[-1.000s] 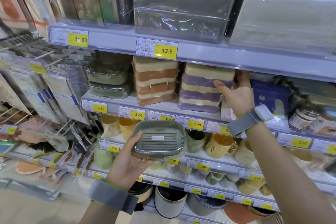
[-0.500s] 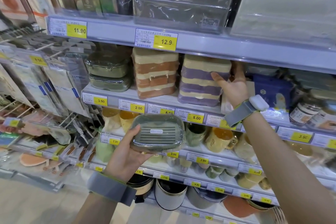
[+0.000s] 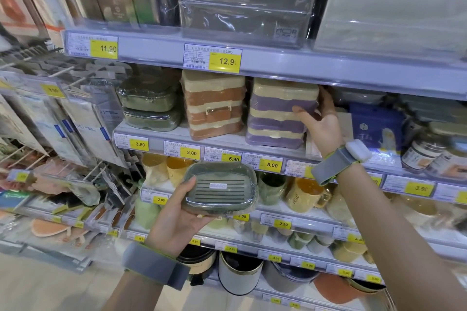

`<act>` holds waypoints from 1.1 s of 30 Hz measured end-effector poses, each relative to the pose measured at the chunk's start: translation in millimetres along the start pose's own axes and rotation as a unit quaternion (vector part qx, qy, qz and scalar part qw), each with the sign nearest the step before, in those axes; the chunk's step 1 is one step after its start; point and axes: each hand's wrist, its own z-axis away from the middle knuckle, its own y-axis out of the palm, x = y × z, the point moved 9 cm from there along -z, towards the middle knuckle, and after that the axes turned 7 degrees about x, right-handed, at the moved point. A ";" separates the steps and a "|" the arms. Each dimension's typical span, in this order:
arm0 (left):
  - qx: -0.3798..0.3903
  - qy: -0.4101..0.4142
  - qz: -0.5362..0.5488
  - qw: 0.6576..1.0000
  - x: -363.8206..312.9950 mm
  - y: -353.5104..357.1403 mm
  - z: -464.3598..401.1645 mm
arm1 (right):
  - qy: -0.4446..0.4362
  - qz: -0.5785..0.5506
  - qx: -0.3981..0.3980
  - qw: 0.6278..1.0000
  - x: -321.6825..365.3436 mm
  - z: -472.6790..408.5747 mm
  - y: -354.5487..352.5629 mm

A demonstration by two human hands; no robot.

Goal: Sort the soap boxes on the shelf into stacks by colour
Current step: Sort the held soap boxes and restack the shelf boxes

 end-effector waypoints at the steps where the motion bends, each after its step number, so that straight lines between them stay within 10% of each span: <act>1: 0.005 -0.001 -0.002 1.000 0.3 1.7 -0.1 | 0.000 -0.003 -0.004 1.000 -1.7 1.2 -0.6; 15: -0.005 0.012 0.002 1.000 -13.5 4.9 -3.2 | 0.014 0.005 -0.121 0.993 -10.5 73.8 4.4; 26: -0.003 0.012 0.002 1.000 -5.8 6.2 -5.8 | 0.075 -0.110 0.113 0.985 -22.0 164.8 112.6; 33: 0.021 0.091 0.013 0.996 -17.9 7.2 2.4 | 0.113 -0.204 0.126 0.964 -20.6 174.4 124.5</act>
